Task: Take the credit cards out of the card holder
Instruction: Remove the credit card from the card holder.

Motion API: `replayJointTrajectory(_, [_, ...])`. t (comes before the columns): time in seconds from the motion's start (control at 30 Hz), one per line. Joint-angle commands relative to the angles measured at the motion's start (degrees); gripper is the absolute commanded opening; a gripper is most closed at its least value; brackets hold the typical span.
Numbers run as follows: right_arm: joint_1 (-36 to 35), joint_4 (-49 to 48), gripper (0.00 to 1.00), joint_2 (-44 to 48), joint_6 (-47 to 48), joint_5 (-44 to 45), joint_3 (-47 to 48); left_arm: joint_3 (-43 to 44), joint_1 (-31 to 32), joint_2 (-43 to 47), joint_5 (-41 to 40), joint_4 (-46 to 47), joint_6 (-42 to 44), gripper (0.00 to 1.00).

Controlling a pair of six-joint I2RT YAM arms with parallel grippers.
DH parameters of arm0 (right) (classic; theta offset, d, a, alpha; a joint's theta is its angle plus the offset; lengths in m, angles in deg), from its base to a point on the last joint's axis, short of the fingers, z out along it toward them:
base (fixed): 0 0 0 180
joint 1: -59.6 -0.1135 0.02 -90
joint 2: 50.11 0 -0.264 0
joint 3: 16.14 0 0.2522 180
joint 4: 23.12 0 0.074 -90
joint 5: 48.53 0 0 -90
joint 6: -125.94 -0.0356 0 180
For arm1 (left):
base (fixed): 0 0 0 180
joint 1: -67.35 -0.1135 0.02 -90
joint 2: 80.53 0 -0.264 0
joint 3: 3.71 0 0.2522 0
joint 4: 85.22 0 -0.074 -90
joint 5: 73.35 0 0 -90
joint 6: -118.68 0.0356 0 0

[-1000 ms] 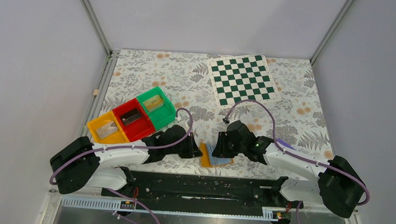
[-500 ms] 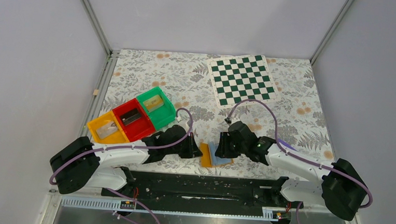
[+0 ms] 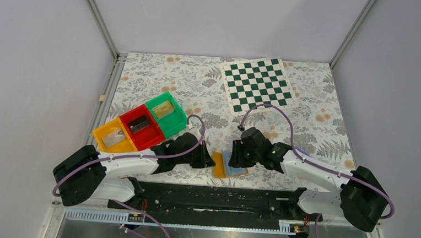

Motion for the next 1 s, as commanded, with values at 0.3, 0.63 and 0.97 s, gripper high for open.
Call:
replayJointTrajectory(0.3, [-0.3, 6.3, 0.39, 0.4, 2.7, 2.2, 2.9, 1.6, 0.2, 0.3, 0.4, 1.6, 0.2, 0.0])
replayJointTrajectory(0.63, [-0.5, 2.1, 0.39, -1.6, 2.4, -1.2, 2.5, 1.2, 0.2, -0.6, 0.8, 2.7, -0.2, 0.0])
replayJointTrajectory(0.97, [-0.6, 3.0, 0.39, 3.9, 1.5, 2.0, 2.4, 1.0, 0.2, -1.0, 0.6, 2.7, -0.1, 0.0])
